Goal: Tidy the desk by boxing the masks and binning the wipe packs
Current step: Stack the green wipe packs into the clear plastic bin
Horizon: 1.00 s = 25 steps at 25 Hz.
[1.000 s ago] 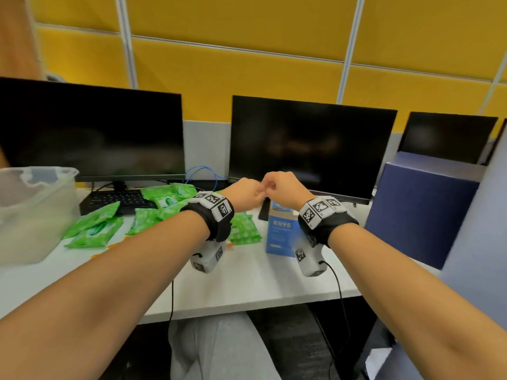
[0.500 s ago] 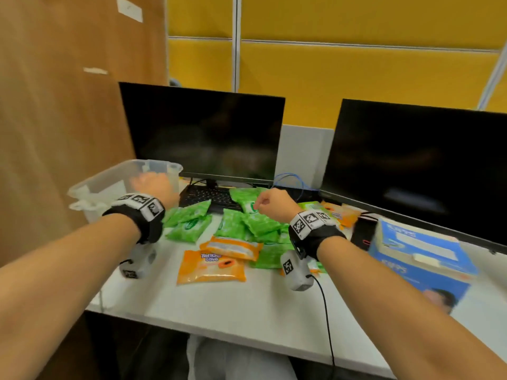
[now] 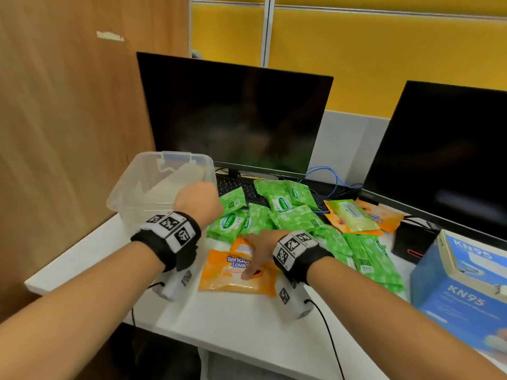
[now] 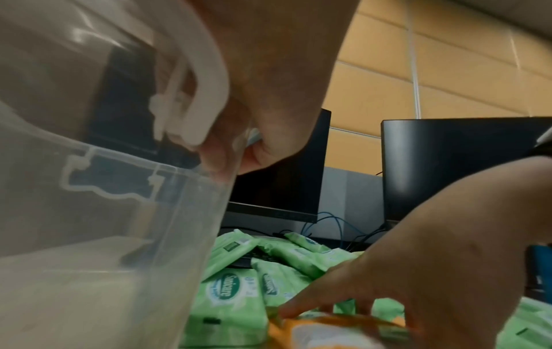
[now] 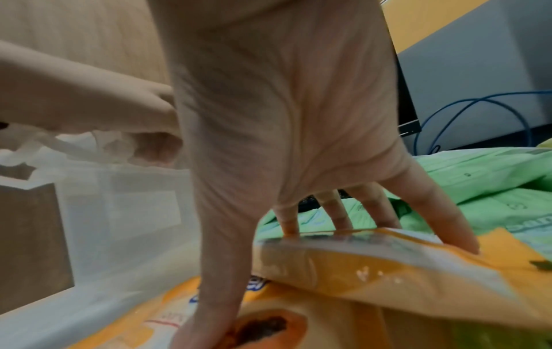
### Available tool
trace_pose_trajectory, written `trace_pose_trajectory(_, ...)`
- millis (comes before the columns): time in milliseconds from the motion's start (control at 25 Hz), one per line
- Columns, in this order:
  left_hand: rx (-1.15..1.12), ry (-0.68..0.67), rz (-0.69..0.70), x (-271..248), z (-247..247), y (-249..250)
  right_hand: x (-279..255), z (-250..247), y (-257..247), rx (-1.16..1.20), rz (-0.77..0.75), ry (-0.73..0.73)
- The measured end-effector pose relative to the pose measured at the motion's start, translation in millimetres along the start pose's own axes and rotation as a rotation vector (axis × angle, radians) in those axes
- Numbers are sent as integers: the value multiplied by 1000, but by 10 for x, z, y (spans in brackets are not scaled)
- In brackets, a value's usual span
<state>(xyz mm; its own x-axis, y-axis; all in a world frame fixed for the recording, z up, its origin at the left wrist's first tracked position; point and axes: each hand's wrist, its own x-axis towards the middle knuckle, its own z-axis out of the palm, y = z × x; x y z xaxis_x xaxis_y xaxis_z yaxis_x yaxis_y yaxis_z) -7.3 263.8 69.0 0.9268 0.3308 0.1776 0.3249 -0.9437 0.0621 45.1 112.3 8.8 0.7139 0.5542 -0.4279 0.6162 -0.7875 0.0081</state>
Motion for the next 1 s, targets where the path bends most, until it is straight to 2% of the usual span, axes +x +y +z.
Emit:
trace_pose_trajectory(200,-1,-59,82,18,-48,275,-49,-78,79,79,31,78)
trace_pose_trajectory(320,-4,-144,115,94,-88,315,-12,-282,362,237,105,211)
trace_pose_trajectory(440,-53,-217,115,147,-113,231,47,-474,844,691,327,451)
trace_pose_trajectory(480,-85,-254,106,170,-110,200,47,-523,951,765,428,553)
trace_pose_trajectory(560,-193,-340,71,203,-108,130,136,-525,990,728,624,649)
trace_pose_trajectory(600,-245,-369,58,215,-109,105,169,-514,903,615,645,652)
trace_pose_trajectory(640,-286,-385,49,228,-107,83,230,-506,757,523,583,650)
trace_pose_trajectory(720,-349,-403,26,240,-112,43,370,-479,387,526,310,605)
trace_pose_trajectory(800,-404,-415,6,250,-98,7,520,-433,30,514,118,414)
trace_pose_trajectory(880,-430,-427,-2,257,-87,-17,736,-363,-215,374,48,243)
trace_pose_trajectory(1000,-429,-435,-2,286,-56,-50,966,-228,-382,87,47,104)
